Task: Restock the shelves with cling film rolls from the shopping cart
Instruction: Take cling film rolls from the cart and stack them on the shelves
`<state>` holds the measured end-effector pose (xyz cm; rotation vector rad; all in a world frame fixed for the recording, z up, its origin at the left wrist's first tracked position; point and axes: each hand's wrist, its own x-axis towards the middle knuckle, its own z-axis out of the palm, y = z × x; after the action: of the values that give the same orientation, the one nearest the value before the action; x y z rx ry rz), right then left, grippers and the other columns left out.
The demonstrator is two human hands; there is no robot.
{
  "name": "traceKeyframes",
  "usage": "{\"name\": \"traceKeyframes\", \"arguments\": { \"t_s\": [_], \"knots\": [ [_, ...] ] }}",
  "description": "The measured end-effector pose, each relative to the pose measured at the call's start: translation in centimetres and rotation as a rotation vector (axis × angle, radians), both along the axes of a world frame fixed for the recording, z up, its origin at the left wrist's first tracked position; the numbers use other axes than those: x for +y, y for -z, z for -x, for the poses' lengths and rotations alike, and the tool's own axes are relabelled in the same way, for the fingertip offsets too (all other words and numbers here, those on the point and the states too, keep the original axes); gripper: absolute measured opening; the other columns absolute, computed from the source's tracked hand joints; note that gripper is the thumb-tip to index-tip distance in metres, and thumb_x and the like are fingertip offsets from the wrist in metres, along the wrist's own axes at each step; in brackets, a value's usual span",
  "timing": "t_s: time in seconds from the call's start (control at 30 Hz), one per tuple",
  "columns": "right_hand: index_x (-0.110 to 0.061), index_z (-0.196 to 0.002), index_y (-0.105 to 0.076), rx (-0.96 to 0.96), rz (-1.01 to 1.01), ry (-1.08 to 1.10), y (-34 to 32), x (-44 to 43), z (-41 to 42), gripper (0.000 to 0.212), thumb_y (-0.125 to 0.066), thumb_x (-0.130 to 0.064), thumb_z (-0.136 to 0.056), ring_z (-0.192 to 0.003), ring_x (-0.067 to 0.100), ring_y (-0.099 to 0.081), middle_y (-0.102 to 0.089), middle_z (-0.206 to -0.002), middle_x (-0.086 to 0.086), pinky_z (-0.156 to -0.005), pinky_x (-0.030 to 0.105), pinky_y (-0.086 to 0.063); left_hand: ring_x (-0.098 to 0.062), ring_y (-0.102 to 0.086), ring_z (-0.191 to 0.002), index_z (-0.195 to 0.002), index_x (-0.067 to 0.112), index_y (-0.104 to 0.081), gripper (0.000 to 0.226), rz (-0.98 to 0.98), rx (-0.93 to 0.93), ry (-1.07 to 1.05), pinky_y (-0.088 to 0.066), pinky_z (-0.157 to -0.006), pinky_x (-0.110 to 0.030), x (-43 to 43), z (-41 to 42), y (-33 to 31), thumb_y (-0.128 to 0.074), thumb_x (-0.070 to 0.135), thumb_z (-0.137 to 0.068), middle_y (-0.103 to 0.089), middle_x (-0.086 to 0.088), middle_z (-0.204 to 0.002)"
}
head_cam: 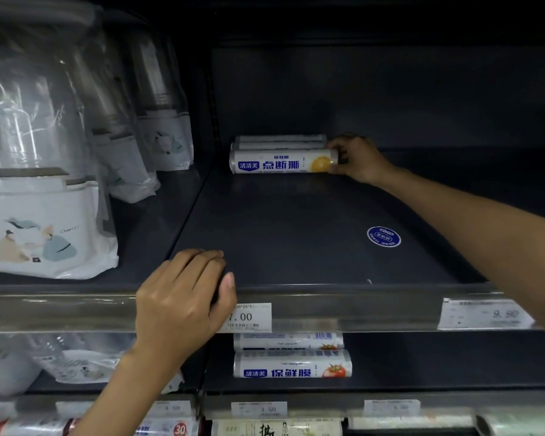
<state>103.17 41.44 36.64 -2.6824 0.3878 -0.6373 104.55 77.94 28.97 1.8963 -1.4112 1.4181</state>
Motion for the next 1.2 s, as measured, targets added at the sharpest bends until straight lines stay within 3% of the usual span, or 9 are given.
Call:
{"name": "traceKeyframes", "arguments": {
  "t_s": [0.3, 0.5, 0.6, 0.8, 0.9, 1.0, 1.07, 1.2],
  "knots": [
    [-0.003, -0.126, -0.055, 0.008, 0.02, -0.015, 0.1, 0.3, -0.4, 0.048, -0.072, -0.009, -0.082, -0.116, 0.029, -0.052, -0.053, -0.128, 0.018, -0.1, 0.032, -0.042, -0.024, -0.067, -0.066, -0.071, 0.001, -0.069, 0.039, 0.001, 0.011, -0.006, -0.049, -0.048, -0.032, 0.0, 0.2, -0.1, -0.042, 0.015, -0.094, -0.071, -0.01, -0.078],
    [-0.001, -0.124, -0.055, -0.004, 0.046, 0.01, 0.4, 0.6, -0.1, 0.044, -0.069, -0.007, -0.083, -0.113, 0.029, -0.052, -0.052, -0.125, 0.019, -0.089, 0.023, -0.039, -0.024, -0.066, -0.063, -0.071, 0.002, -0.068, 0.039, 0.017, 0.023, -0.009, -0.047, -0.047, -0.031, 0.0, 0.3, -0.1, -0.041, 0.016, -0.095, -0.071, -0.009, -0.077],
    [-0.002, -0.128, -0.052, 0.004, 0.053, 0.04, 0.5, 0.8, -0.1, 0.047, -0.067, -0.007, -0.085, -0.117, 0.029, -0.05, -0.051, -0.129, 0.018, -0.087, 0.017, -0.032, -0.024, -0.064, -0.062, -0.07, 0.003, -0.067, 0.039, 0.019, 0.022, -0.012, -0.046, -0.046, -0.032, 0.1, 0.2, -0.2, -0.04, 0.016, -0.095, -0.07, -0.009, -0.076],
    [-0.004, -0.138, -0.042, 0.0, -0.023, 0.086, -1.9, 2.0, 2.8, 0.061, -0.069, -0.021, -0.086, -0.122, 0.027, -0.05, -0.052, -0.135, 0.016, -0.09, 0.016, -0.033, -0.024, -0.064, -0.063, -0.072, 0.002, -0.067, 0.041, -0.024, 0.105, -0.004, -0.048, -0.048, -0.034, 0.1, 0.3, -0.5, -0.039, 0.018, -0.097, -0.07, -0.009, -0.077],
    [-0.009, -0.133, -0.05, -0.049, 0.035, 0.159, -4.7, 3.4, 9.2, 0.048, -0.061, -0.027, -0.091, -0.111, 0.022, -0.058, -0.063, -0.119, 0.011, -0.084, 0.016, -0.036, -0.027, -0.066, -0.075, -0.08, 0.001, -0.068, 0.036, -0.016, 0.212, 0.02, -0.052, -0.059, -0.036, 0.0, 2.1, -1.3, -0.043, 0.019, -0.097, -0.071, -0.011, -0.086],
    [-0.01, -0.123, -0.058, -0.235, 0.027, 0.149, -4.7, 6.2, 20.5, 0.034, -0.059, -0.025, -0.093, -0.099, 0.011, -0.061, -0.061, -0.108, -0.002, -0.08, 0.01, -0.043, -0.027, -0.065, -0.083, -0.082, 0.0, -0.069, 0.027, 0.053, 0.207, 0.133, -0.049, -0.072, -0.03, -2.3, 6.9, -1.7, -0.048, 0.011, -0.094, -0.071, -0.01, -0.09],
    [-0.008, -0.121, -0.059, -0.342, 0.019, 0.18, -2.2, 8.0, 29.2, 0.032, -0.057, -0.024, -0.094, -0.096, 0.003, -0.06, -0.058, -0.111, -0.004, -0.083, 0.01, -0.046, -0.024, -0.064, -0.084, -0.083, -0.002, -0.069, 0.025, 0.05, 0.296, 0.358, -0.048, -0.079, -0.026, -5.3, 11.1, -1.3, -0.048, 0.006, -0.093, -0.071, -0.01, -0.09],
    [-0.011, -0.12, -0.06, -0.355, -0.1, 0.453, 6.6, 11.1, 45.5, 0.036, -0.052, -0.032, -0.093, -0.095, 0.0, -0.061, -0.063, -0.109, -0.003, -0.085, 0.014, -0.046, -0.007, -0.06, -0.092, -0.092, 0.003, -0.069, 0.025, -0.106, 0.716, 0.796, -0.044, -0.083, -0.016, -12.9, 21.0, 1.9, -0.045, 0.013, -0.094, -0.067, 0.0, -0.096]
  ]
}}
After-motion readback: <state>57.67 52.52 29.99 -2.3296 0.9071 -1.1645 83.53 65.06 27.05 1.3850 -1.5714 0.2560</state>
